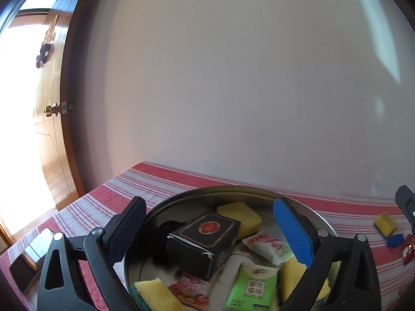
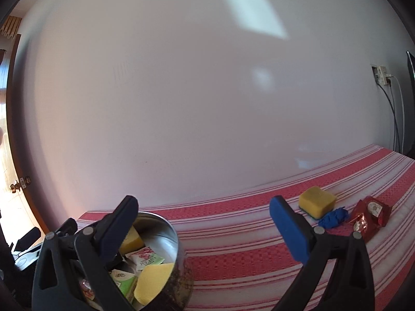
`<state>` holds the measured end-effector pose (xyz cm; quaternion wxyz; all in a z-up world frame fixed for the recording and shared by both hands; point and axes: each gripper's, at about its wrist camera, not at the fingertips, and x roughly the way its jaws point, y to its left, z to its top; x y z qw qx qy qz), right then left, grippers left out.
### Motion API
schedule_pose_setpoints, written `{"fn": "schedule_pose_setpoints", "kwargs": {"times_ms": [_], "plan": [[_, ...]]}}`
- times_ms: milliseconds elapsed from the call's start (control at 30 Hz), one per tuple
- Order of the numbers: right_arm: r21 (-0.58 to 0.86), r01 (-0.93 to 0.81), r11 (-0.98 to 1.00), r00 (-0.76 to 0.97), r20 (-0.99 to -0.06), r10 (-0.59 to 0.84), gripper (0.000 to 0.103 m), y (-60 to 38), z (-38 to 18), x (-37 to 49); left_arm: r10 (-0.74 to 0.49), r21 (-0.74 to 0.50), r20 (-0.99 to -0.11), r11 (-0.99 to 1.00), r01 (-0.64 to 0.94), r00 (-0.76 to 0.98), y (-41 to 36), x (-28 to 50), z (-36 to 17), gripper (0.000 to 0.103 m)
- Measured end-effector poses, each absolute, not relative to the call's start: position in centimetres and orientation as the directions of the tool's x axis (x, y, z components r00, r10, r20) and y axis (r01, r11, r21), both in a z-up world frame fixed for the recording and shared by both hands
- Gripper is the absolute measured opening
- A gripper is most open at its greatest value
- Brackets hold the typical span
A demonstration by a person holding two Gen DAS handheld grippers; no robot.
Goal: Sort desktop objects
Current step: 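Lower the box and packet into the tin and open both grippers, then move both grippers away from the tin toward the red packets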
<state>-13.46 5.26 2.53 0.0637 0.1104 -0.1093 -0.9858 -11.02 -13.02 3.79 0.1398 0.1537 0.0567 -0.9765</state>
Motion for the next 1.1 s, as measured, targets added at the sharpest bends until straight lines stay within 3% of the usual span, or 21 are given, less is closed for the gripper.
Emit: {"fn": "schedule_pose_setpoints", "kwargs": {"times_ms": [133,433,667,1100], "plan": [[0.213,0.044,-0.976,-0.979,-0.187,-0.085,0.103,6.8,2.6,-13.2,-0.234,-0.011,-0.317,-0.968,0.251,-0.919,-10.1,-10.8,3.4,0.100],[0.106,-0.011,-0.994,-0.966,-0.257,-0.017,0.103,10.3,0.7,-13.6,-0.151,0.049,-0.343,-0.988,0.143,-0.927,-4.5,-10.3,2.3,0.100],[0.158,-0.022,-0.987,-0.974,-0.224,-0.014,0.103,13.3,1.1,-11.7,-0.133,0.080,-0.342,-0.990,0.112,-0.930,-1.9,-10.0,1.4,0.100],[0.050,0.022,-0.998,-0.978,-0.208,-0.032,0.103,14.2,1.3,-9.4,-0.130,0.134,-0.337,-0.987,0.090,-0.932,0.1,-9.2,1.1,0.100]]}}
